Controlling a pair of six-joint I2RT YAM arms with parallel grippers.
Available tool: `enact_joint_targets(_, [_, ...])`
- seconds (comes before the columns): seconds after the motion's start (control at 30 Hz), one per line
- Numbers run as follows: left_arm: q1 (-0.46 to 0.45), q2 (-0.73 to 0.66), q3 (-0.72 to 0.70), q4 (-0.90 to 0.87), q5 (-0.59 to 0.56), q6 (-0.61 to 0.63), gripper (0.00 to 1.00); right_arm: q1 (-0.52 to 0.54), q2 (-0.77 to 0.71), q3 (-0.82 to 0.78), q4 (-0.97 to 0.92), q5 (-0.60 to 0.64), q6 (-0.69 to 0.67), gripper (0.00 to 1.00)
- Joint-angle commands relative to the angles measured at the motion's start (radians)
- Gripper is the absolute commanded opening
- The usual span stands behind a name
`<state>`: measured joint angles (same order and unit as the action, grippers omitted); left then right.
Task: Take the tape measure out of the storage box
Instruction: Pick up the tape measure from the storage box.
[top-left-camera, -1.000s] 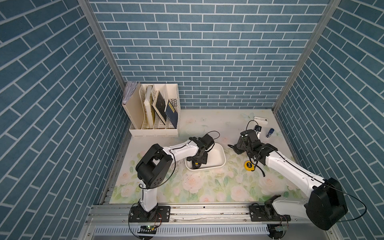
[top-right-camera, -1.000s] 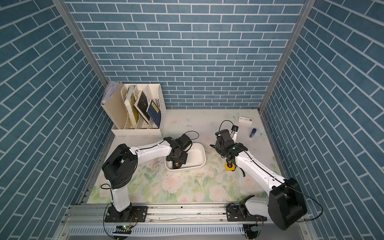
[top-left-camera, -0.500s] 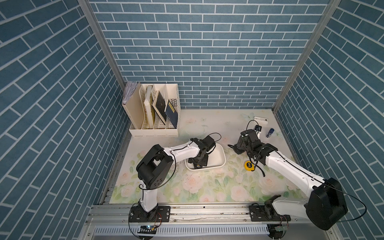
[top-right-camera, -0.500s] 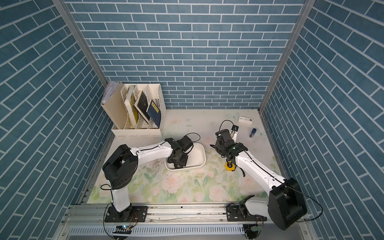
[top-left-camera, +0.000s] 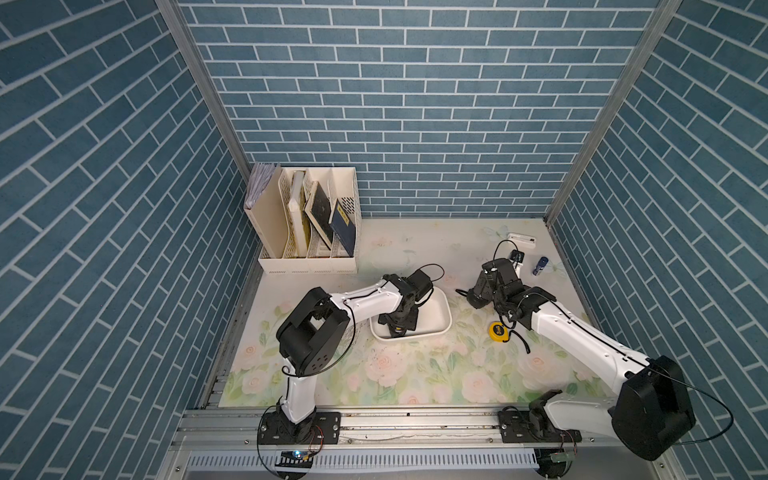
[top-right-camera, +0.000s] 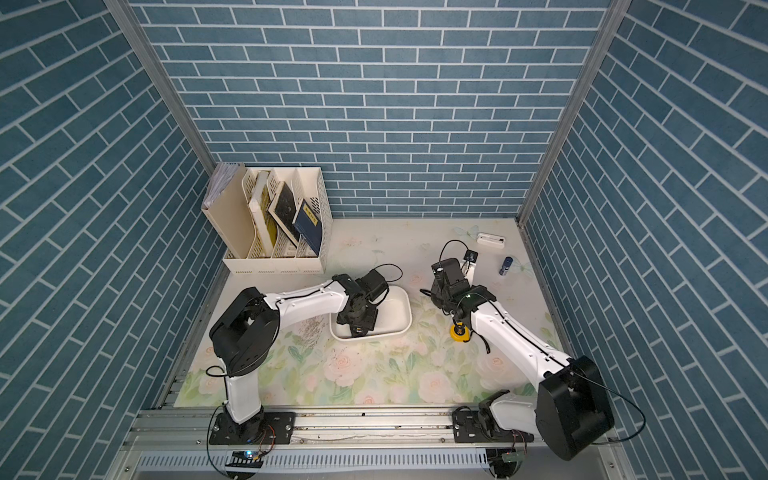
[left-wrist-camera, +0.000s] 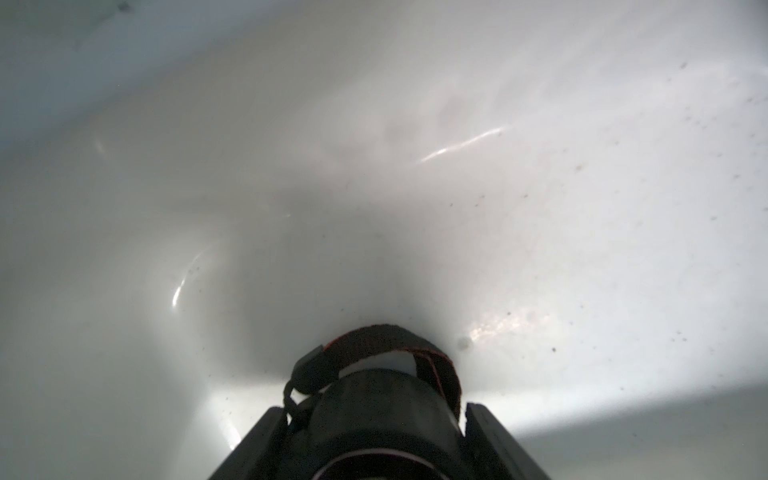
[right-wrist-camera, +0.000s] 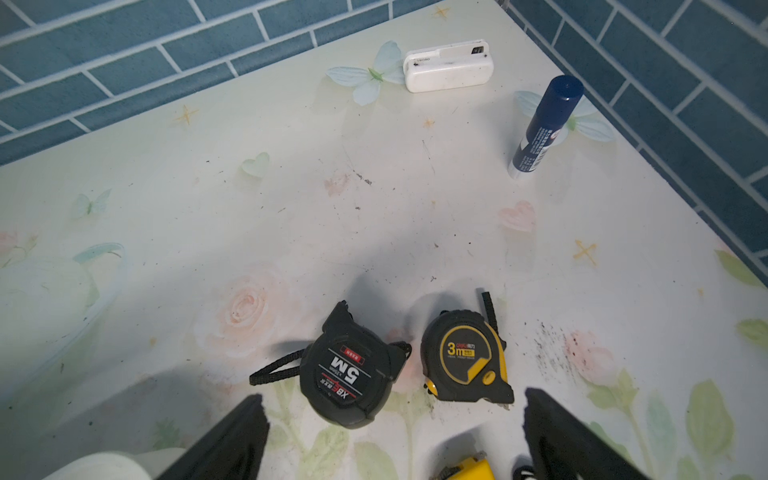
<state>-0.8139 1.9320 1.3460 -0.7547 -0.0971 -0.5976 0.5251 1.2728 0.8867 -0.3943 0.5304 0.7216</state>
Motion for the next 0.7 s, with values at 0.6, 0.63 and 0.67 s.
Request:
enact_joint_targets(0.6, [0.045,-0.09,0.282,-0.018,0.082,0.001,0.0,-0.007,-0.201,-0.224,0.267,-0.261,-0.094,0.98])
enact_joint_targets(0.63, [0.048,-0.09,0.289,-0.002,0.093,-0.003,0.0,-0.007,-0.238,-0.252,0.305,-0.294,-0.097,0.98])
enact_joint_targets(0.67, [0.048,-0.088,0.298,0.01,0.097,-0.008,0.0,-0.006,-0.271,-0.277,0.337,-0.326,-0.099,0.98])
